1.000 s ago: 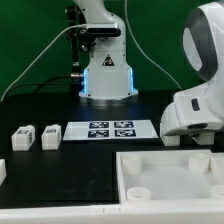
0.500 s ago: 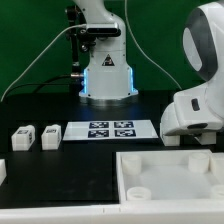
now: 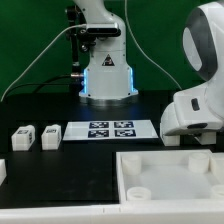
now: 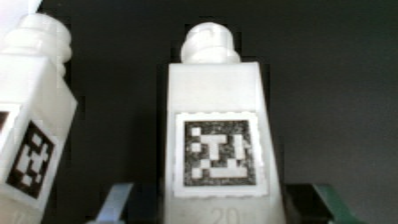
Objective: Assemble one leg
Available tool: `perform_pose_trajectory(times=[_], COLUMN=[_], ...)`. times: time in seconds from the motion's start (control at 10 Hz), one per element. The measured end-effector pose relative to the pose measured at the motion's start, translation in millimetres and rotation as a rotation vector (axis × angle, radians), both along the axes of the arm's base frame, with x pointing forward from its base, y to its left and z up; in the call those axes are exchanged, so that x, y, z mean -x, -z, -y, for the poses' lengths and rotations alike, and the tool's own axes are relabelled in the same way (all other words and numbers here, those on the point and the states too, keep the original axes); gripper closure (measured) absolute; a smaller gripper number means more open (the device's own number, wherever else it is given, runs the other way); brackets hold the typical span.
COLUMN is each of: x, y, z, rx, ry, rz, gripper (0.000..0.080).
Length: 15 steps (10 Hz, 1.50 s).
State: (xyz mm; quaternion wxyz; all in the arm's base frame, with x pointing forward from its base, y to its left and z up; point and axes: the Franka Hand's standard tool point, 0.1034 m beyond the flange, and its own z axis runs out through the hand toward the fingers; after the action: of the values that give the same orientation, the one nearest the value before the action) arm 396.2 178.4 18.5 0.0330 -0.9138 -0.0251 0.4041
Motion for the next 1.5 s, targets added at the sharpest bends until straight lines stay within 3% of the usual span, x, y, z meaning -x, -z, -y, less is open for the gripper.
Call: perform_pose_trajectory(times=[0.2,0.4,0.5,0.6,0.7,0.9,1.5], x=[-18.8,-50.4,-62.8,-82.0,-90.3,-102.7,-104.4], y=[-31.4,-70.0,-89.4,-101.3,-113.8,-123.6,-122.1], z=[10.5,20.8,28.2,36.4,45.3,57.1,52.8], rx=[-0.009,-0.031,-0.043,-0.053,-0.048,-0.051,-0.094], ry=[0.006,0.017,0.013,0.024,0.043,0.060,0.084], rz=[0.056,0.276,0.331,0.429,0.521,0.769,1.289], gripper=[0.0508,0.0508,0.0508,0.0508,0.0506,0.0506,0.0506])
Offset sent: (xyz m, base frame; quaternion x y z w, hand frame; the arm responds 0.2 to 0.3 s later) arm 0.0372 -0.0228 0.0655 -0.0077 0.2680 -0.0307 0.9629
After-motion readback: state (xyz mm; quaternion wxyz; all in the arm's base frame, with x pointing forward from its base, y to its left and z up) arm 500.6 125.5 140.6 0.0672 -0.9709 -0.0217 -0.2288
